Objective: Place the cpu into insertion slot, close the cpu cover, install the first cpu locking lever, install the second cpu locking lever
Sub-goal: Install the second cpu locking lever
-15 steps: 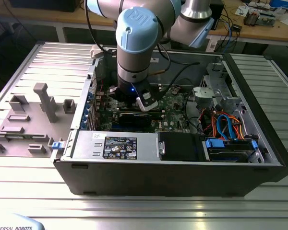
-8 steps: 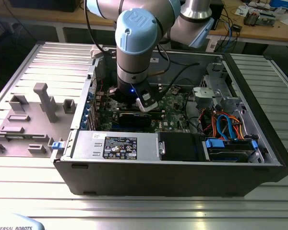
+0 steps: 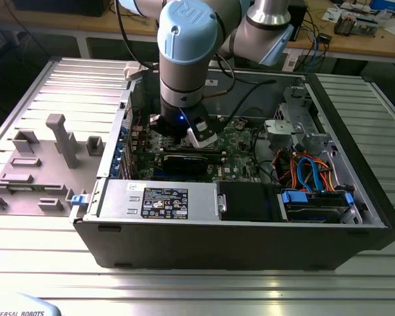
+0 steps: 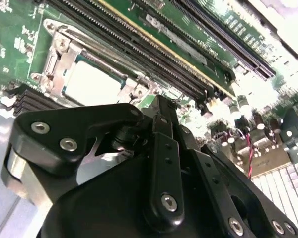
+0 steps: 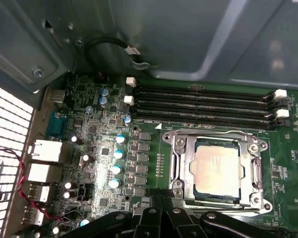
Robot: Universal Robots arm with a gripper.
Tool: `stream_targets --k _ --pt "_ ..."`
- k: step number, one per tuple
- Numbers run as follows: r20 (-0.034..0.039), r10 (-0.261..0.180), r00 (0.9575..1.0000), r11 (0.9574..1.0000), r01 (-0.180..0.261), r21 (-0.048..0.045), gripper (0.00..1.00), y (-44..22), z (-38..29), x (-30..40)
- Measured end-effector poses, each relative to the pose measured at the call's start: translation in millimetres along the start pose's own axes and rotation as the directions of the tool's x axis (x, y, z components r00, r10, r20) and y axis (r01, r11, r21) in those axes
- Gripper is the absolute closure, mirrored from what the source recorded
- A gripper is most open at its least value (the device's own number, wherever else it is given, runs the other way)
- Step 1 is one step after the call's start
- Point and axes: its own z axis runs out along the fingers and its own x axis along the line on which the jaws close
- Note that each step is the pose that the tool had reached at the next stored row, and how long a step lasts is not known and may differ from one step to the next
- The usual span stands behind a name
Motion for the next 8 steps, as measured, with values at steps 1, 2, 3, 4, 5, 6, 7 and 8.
stream_targets --k 1,2,3,4,5,6,7,8 --pt "0.0001 0.000 1.0000 1.0000 0.000 -0.0002 0.89 0.0 0.0 0.0" --pt "0.0002 0.000 1.0000 1.0000 0.000 -0.0002 0.89 0.0 0.0 0.0" --pt "0.0001 0.000 1.0000 1.0000 0.000 -0.0001 0.89 0.0 0.0 0.0" --pt "0.0001 0.000 1.0000 1.0000 0.000 -0.0001 0.89 0.1 -0.1 0.0" --pt "0.0001 0.000 1.0000 1.0000 0.000 -0.0001 0.89 0.1 -0.1 0.0" --pt "0.0001 0.000 1.0000 1.0000 0.000 -0.0001 0.89 0.1 -0.1 0.0" --pt "0.0001 0.000 1.0000 1.0000 0.000 -0.0001 0.89 0.1 -0.1 0.0" --pt "0.0001 0.000 1.0000 1.0000 0.000 -0.0001 0.89 0.1 -0.1 0.0"
